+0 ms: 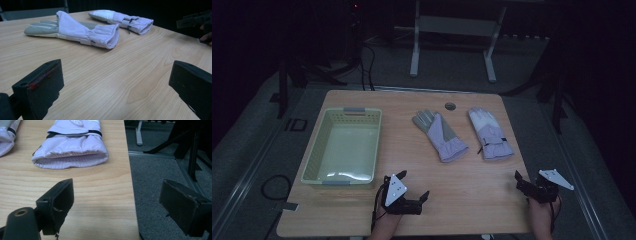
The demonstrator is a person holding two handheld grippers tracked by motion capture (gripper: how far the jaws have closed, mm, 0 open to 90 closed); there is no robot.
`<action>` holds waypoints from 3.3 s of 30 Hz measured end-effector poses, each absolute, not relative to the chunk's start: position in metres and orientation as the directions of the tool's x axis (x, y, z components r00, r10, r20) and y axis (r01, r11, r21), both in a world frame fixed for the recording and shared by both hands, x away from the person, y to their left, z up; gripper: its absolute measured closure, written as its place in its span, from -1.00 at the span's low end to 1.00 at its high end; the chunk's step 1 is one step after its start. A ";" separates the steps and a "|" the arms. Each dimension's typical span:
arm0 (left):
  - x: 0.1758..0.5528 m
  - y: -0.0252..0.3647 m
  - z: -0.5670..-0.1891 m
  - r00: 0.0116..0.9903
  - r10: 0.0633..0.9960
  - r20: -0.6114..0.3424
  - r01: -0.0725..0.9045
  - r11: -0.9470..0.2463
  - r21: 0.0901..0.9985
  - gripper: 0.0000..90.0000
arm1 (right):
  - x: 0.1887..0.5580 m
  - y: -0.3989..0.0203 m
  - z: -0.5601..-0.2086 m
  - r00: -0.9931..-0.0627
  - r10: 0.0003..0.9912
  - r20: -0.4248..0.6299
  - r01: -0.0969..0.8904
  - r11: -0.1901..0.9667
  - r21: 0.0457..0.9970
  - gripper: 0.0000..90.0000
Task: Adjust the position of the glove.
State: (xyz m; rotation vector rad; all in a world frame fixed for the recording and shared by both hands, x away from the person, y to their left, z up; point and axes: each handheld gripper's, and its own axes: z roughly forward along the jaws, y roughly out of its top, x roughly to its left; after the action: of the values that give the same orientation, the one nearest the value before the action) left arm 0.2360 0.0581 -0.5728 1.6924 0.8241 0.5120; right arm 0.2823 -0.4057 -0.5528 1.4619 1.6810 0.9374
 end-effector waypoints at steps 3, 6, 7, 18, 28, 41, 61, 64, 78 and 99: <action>0.236 0.058 -0.573 0.664 0.743 -0.081 0.259 -0.127 0.958 -1.00 | 0.282 -0.406 -0.553 -0.111 0.993 -0.047 0.480 0.095 0.872 -0.72; 0.236 0.058 -0.573 0.664 0.744 -0.080 0.259 -0.128 0.957 -1.00 | 0.282 -0.406 -0.553 -0.111 0.993 -0.044 0.480 0.092 0.873 -0.72; 0.236 0.058 -0.573 0.664 0.744 -0.080 0.259 -0.128 0.957 -1.00 | 0.282 -0.406 -0.553 -0.114 0.992 -0.045 0.481 0.095 0.872 -0.72; 0.235 0.056 -0.573 0.663 0.745 -0.072 0.253 -0.133 0.958 -1.00 | 0.290 -0.405 -0.531 -0.142 0.990 -0.008 0.539 0.084 0.838 -0.75; 0.236 0.057 -0.573 0.664 0.744 -0.077 0.256 -0.130 0.958 -1.00 | 0.304 -0.397 -0.499 -0.177 0.982 0.059 0.528 0.045 0.848 -0.65; 0.236 0.057 -0.573 0.668 0.740 -0.080 0.255 -0.126 0.959 -1.00 | 0.330 -0.374 -0.462 -0.273 0.959 0.071 0.484 0.074 0.872 -0.74; 0.237 0.058 -0.573 0.668 0.738 -0.093 0.265 -0.118 0.957 -1.00 | 0.373 -0.306 -0.433 -0.515 0.857 0.024 0.452 0.248 0.857 -0.30; 0.236 0.057 -0.573 0.671 0.736 -0.089 0.260 -0.122 0.958 -1.00 | 0.383 -0.293 -0.434 -0.550 0.835 0.030 0.448 0.264 0.854 -0.26; 0.236 0.057 -0.573 0.676 0.732 -0.088 0.259 -0.123 0.958 -1.00 | 0.420 -0.246 -0.455 -0.621 0.783 0.039 0.475 0.337 0.813 -0.03; 0.237 0.058 -0.573 0.682 0.724 -0.099 0.264 -0.118 0.957 -1.00 | 0.464 -0.193 -0.507 -0.658 0.749 -0.079 0.508 0.518 0.688 0.14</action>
State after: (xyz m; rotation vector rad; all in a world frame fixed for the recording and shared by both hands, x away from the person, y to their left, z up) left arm 0.2366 0.0581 -0.5729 1.6902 0.8060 0.4757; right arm 0.4642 -0.1927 -0.5075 1.0396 2.3962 0.9104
